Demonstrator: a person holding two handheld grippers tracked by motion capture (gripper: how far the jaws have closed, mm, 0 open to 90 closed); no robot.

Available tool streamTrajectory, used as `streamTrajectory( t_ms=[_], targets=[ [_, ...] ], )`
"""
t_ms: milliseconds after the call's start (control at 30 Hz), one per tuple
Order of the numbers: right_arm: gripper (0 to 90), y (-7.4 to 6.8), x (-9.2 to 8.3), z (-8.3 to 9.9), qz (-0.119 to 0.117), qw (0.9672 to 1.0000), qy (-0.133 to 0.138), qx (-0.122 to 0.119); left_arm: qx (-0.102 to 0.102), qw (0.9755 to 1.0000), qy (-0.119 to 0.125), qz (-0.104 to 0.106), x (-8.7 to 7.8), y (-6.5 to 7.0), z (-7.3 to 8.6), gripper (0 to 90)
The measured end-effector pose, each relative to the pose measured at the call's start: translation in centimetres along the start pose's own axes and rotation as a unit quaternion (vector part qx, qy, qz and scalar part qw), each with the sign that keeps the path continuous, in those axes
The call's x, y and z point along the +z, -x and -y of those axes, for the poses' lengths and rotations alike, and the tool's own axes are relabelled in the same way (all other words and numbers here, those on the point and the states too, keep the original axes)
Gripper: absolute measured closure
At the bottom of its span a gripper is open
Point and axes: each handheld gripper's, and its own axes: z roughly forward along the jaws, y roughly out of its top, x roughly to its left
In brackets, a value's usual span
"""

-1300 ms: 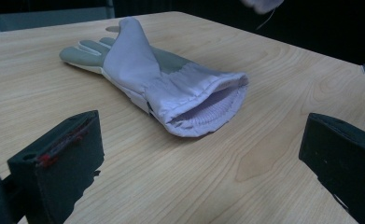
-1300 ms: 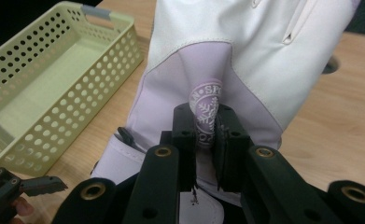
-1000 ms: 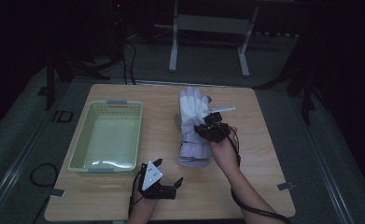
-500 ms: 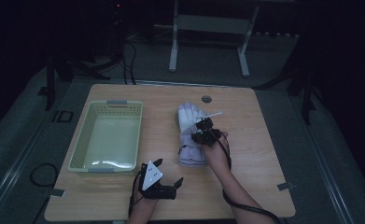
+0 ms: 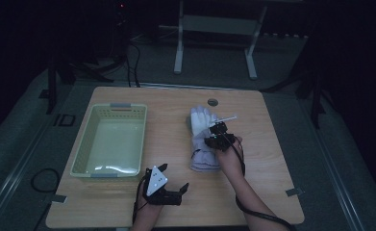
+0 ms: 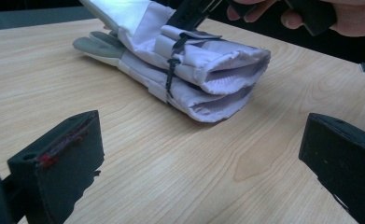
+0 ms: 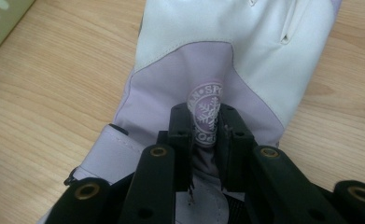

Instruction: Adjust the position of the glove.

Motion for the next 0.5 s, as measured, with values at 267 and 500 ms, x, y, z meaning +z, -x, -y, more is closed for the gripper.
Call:
streamTrajectory(
  t_ms=[267, 500],
  targets=[
    [75.9, 0.6, -0.1, 0.1, 0.003, 1.0000, 0.002, 0.005, 0.000, 1.0000, 0.000, 0.000, 0.0, 0.0, 0.0, 0.1],
    [56.9, 0.5, -1.3, -0.4, 0.000, 0.9994, 0.019, -0.029, 0.006, 1.0000, -0.007, -0.001, 0.1, 0.1, -0.1, 0.1]
  ],
)
